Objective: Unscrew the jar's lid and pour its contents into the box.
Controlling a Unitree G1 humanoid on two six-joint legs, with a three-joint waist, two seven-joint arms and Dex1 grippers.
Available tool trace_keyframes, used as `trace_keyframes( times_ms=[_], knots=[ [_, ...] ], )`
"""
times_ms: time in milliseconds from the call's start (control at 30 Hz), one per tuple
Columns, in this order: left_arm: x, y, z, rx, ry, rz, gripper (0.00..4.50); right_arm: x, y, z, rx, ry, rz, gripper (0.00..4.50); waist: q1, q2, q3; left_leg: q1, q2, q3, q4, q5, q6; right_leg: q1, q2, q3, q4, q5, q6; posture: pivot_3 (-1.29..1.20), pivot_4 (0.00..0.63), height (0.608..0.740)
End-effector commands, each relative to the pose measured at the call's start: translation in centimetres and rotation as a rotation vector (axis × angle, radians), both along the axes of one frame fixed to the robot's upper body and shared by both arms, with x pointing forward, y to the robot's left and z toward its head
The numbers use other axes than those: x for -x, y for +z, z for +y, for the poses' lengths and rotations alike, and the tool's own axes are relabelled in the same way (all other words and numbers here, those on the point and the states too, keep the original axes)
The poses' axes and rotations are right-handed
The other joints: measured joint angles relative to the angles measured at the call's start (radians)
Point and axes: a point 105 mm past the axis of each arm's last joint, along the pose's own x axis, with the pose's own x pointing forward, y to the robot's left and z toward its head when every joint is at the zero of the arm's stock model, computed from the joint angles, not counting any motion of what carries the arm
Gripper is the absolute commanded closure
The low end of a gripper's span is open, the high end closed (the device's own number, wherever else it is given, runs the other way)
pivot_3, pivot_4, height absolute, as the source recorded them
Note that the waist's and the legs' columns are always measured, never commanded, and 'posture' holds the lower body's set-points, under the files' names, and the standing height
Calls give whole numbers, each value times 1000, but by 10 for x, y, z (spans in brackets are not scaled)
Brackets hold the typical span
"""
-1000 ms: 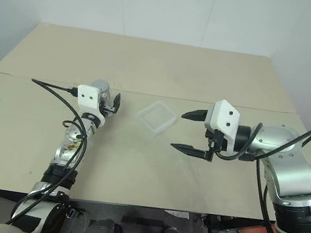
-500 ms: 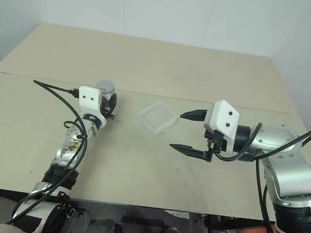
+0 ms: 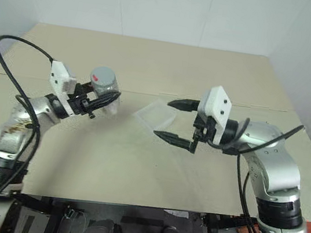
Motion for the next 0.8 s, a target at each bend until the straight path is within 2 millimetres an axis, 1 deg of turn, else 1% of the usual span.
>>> trace_keyframes(
  times_ms=[33,100,200,333,433,567,600,667,800],
  knots=[
    [20,10,-14,-42,-215,38,2577,-3,22,13,-68,-21,-16,0,-1,0,0,0,0,0,0,0,0,0,0,0,0,0,0,0,150,740],
    [22,5,-18,-85,-273,56,2577,-4,33,24,-105,-11,-8,0,0,0,0,-1,0,0,0,0,-1,0,0,0,0,0,0,0,150,740],
    [18,3,-25,-107,-318,46,2577,-3,44,43,-142,11,25,0,0,0,0,-2,-1,0,0,2,-4,-1,0,0,0,0,0,0,150,740],
    [13,7,-33,-78,-343,14,2577,5,46,66,-138,48,49,0,0,0,0,-4,-1,0,0,3,-5,-2,0,-1,1,0,0,0,150,740],
    [11,12,-39,-54,-367,-19,2577,2,44,77,-123,38,76,0,-1,0,0,-6,-1,0,0,3,-5,-3,0,-2,2,0,0,0,150,740],
    [9,13,-42,-42,-374,-38,2577,-2,39,84,-86,11,87,0,-1,0,0,-9,-1,-1,1,4,-5,-4,0,-3,1,0,0,0,150,740],
    [10,13,-43,-41,-378,-44,2577,-5,38,85,-79,-7,97,0,-2,0,0,-9,-1,-1,1,4,-5,-4,0,-3,1,0,0,0,150,740],
    [11,13,-45,-39,-384,-50,2577,-9,38,86,-71,-26,109,0,-4,0,0,-11,-1,-1,1,4,-5,-7,0,-3,1,0,0,0,150,740],
    [13,12,-46,-38,-387,-56,2577,-11,36,87,-59,-26,114,0,-5,0,0,-15,-1,-1,0,4,-6,-10,0,-3,2,0,1,0,150,740]
  ],
)
